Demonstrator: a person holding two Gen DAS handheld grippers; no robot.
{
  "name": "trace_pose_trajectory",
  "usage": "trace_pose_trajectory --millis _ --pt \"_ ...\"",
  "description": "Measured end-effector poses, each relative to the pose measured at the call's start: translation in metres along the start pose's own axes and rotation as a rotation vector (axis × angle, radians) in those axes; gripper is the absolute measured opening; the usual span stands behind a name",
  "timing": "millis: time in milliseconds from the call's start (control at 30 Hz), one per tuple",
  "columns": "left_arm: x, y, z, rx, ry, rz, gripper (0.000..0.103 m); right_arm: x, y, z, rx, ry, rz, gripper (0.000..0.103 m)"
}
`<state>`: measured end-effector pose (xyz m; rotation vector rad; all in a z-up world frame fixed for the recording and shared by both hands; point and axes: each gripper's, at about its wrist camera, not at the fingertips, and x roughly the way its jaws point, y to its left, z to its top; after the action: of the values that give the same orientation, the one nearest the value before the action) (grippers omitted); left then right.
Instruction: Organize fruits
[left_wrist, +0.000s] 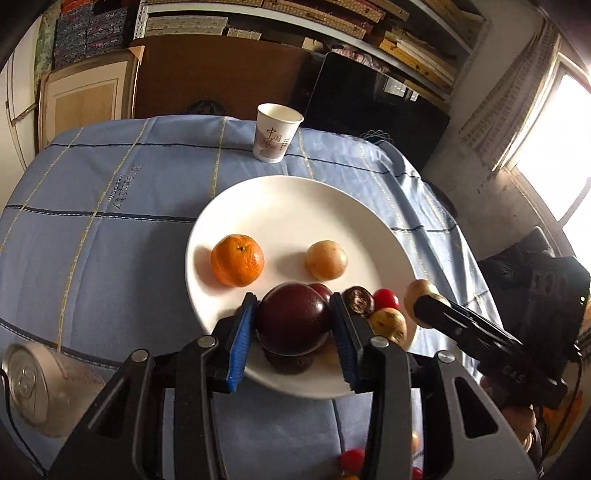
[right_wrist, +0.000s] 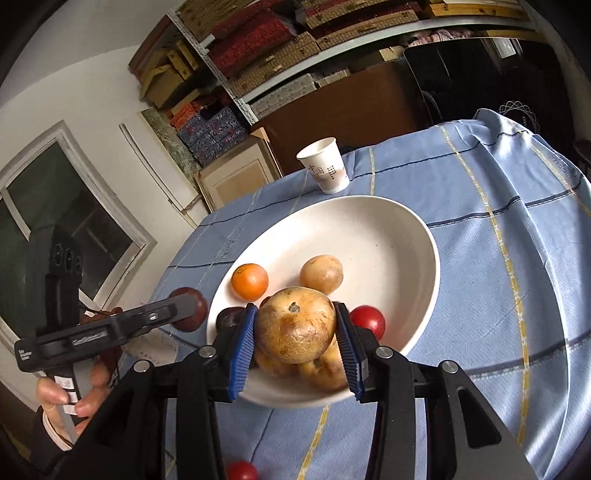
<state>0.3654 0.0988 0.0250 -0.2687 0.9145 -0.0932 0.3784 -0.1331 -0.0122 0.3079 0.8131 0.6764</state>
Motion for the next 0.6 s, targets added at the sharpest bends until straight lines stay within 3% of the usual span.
trace_pose_trajectory --millis 100,133,167,233,367,433,600 --pt "0.019 -0.001 0.011 -0.011 -0.009 0.055 0.041 0.011 0.000 0.003 -0.001 0.020 0.002 0.048" --pt "0.020 -0.002 0.011 -0.026 -0.021 0.071 0.056 0.012 0.002 0.004 -0.008 0.024 0.007 0.051" --pt "0.017 -0.001 0.011 -0.048 -0.042 0.084 0.077 0.010 0.004 0.004 -0.016 0.022 0.012 0.056" --pt "0.001 -0.004 0.005 -0.072 -0.114 0.085 0.088 -0.002 0.012 0.001 -0.054 0.000 0.017 0.057" --pt "-0.042 -0.011 -0.025 -0.034 -0.208 0.082 0.098 -0.044 0.028 -0.022 -0.133 -0.076 0.024 0.064" --pt "-0.059 -0.009 -0.047 -0.036 -0.242 0.075 0.098 -0.059 0.032 -0.036 -0.164 -0.090 0.042 0.066" --pt "-0.075 -0.001 -0.112 -0.028 -0.223 0.041 0.098 -0.083 0.053 -0.076 -0.334 -0.071 0.046 0.066"
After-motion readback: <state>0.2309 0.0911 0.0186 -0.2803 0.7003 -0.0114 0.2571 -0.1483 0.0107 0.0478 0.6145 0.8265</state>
